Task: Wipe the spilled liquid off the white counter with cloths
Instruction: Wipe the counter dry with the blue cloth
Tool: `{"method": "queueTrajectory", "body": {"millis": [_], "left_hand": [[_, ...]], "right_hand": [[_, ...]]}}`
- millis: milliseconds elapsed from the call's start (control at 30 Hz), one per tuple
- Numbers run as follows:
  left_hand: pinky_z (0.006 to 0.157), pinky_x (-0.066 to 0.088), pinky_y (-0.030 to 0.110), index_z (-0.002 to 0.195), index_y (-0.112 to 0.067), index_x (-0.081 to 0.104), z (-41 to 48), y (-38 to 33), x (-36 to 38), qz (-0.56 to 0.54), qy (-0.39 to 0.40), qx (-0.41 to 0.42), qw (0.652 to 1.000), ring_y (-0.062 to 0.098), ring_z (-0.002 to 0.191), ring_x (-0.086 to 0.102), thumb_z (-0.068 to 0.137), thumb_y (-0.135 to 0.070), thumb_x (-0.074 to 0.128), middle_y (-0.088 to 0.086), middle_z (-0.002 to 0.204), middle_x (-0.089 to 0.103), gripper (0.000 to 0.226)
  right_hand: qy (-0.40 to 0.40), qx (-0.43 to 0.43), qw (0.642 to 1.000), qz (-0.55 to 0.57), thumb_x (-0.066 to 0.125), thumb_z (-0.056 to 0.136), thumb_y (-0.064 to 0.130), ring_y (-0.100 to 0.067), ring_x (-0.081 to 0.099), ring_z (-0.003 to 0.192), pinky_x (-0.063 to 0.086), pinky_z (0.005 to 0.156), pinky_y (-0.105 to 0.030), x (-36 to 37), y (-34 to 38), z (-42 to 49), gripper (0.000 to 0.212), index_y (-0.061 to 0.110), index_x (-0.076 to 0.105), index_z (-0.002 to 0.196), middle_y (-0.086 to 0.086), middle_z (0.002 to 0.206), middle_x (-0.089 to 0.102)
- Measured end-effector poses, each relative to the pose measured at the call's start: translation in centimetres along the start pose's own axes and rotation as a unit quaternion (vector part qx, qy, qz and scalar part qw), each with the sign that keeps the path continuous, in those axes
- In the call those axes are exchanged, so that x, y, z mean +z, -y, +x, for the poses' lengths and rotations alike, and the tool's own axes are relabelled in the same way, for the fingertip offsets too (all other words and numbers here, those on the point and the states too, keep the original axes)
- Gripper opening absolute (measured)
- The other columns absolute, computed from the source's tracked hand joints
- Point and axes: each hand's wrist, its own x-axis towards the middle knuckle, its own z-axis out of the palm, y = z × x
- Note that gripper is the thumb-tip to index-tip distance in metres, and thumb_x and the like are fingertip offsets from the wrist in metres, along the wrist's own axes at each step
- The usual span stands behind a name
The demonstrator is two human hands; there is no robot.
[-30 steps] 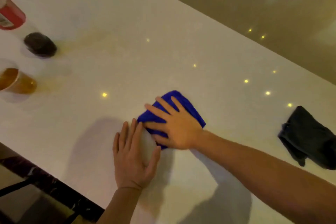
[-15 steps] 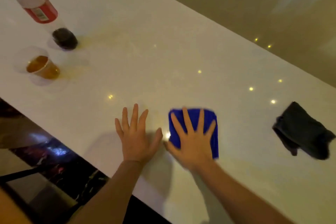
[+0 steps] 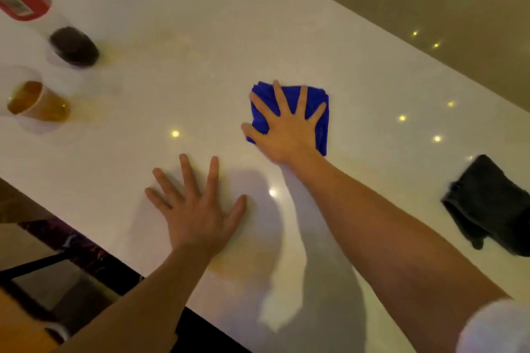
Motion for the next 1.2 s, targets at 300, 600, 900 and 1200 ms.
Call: {"method": "queueTrajectory", "body": {"millis": [300, 600, 900, 1200], "left_hand": [[0.116, -0.012, 0.069, 0.154, -0.047, 0.001, -4.2, -0.1, 0.1, -0.022, 0.006, -0.009, 1.000, 0.051, 0.148, -0.019, 0.080, -0.086, 0.014, 0.008, 0.169, -0.006, 0.085], [0.119, -0.012, 0.061, 0.155, -0.033, 0.024, -7.0, 0.2, -2.4, -0.130, 0.033, 0.014, 0.991, 0.041, 0.151, -0.017, 0.091, -0.065, 0.021, 0.004, 0.169, 0.000, 0.072], [0.099, 0.037, 0.046, 0.134, -0.020, 0.049, -16.4, -2.0, -1.8, -0.019, 0.095, 0.070, 0.993, 0.034, 0.122, 0.041, 0.073, -0.085, 0.041, 0.010, 0.141, 0.042, 0.090], [0.084, 0.057, 0.042, 0.107, -0.009, 0.067, -13.5, -7.1, -7.5, -0.388, 0.448, 0.079, 0.802, 0.030, 0.102, 0.069, 0.078, -0.021, 0.077, 0.013, 0.108, 0.074, 0.034]], "right_hand": [[0.019, -0.033, 0.999, -0.037, 0.015, 0.090, 0.081, -0.050, -0.011, 0.153, -0.005, 0.112, -0.081, -0.9, 1.3, 1.7, 0.074, 0.053, 0.006, 0.158, 0.006, 0.173, -0.003], [0.159, -0.079, 0.984, 0.020, 0.030, 0.086, 0.084, -0.051, -0.018, 0.151, -0.018, 0.107, -0.082, 3.8, 3.7, -35.7, 0.080, 0.059, -0.004, 0.154, 0.007, 0.168, -0.025], [0.092, 0.301, 0.925, 0.215, 0.068, 0.089, 0.049, -0.035, 0.046, 0.130, 0.047, 0.098, -0.043, -0.4, 1.3, -33.9, 0.087, 0.015, 0.024, 0.155, -0.012, 0.150, 0.039], [0.018, 0.309, 0.656, 0.688, 0.072, 0.091, 0.009, -0.028, 0.074, 0.096, 0.061, 0.083, -0.043, -4.1, -4.2, -36.6, 0.027, 0.010, 0.069, 0.118, -0.012, 0.113, 0.076]]}}
